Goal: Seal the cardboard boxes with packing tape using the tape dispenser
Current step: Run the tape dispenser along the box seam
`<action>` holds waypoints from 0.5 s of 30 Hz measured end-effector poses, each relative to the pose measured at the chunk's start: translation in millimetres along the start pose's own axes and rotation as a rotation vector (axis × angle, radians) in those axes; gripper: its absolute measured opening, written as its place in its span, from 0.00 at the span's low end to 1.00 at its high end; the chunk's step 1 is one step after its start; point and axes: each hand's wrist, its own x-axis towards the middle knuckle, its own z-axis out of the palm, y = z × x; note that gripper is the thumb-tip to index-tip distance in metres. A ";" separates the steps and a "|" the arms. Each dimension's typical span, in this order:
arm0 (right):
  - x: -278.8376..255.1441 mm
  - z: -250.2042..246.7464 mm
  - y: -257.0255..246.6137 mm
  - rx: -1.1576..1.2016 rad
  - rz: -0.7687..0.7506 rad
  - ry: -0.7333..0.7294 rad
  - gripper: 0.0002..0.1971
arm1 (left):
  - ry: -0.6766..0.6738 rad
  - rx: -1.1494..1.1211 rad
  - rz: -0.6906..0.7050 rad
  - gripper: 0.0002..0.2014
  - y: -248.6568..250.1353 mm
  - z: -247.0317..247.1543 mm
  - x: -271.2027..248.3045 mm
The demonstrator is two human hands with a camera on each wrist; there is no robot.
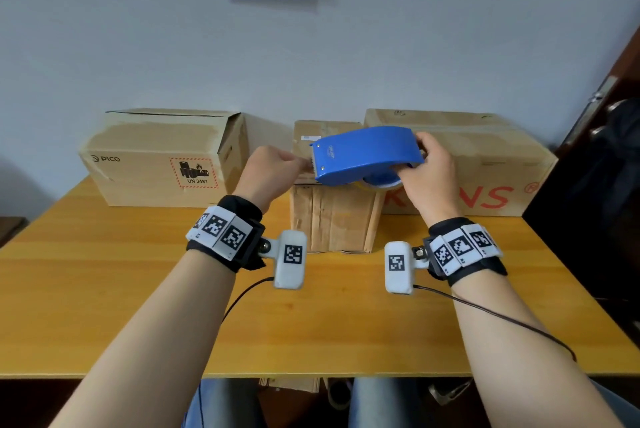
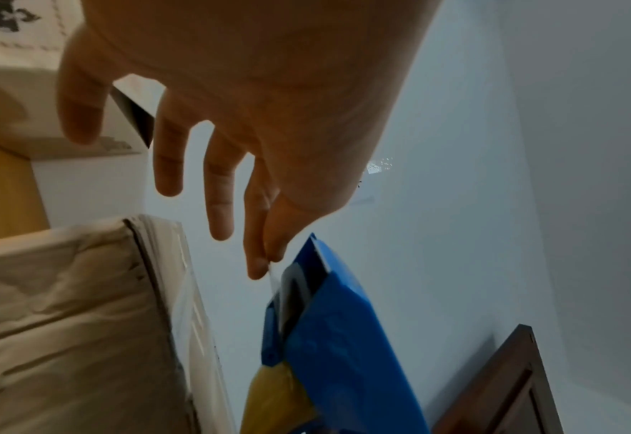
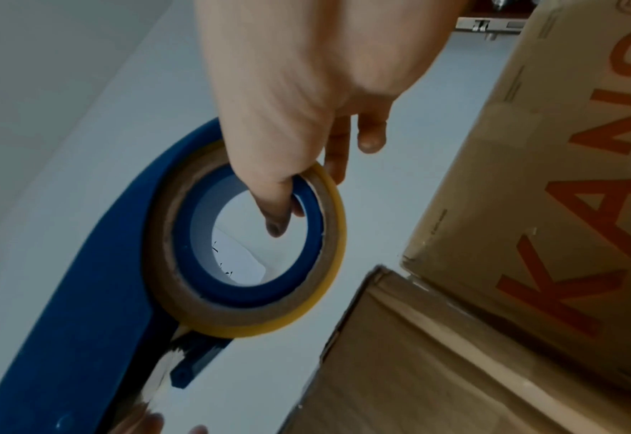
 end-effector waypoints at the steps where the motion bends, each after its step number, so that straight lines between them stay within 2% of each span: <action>1: 0.1 -1.7 0.3 0.002 -0.006 0.012 0.15 | 0.002 -0.012 -0.005 0.06 0.3 0.9 0.6; 6: 3.3 -13.5 8.8 -0.015 0.008 0.067 0.16 | -0.010 -0.036 -0.022 0.10 -2.5 -0.3 2.3; 10: 5.5 -30.8 28.2 -0.027 0.066 0.167 0.14 | 0.044 -0.025 -0.046 0.09 -12.1 -11.5 2.8; 15: 1.7 -34.2 45.6 -0.040 0.090 0.215 0.14 | -0.004 -0.052 -0.059 0.10 -21.9 -11.9 2.1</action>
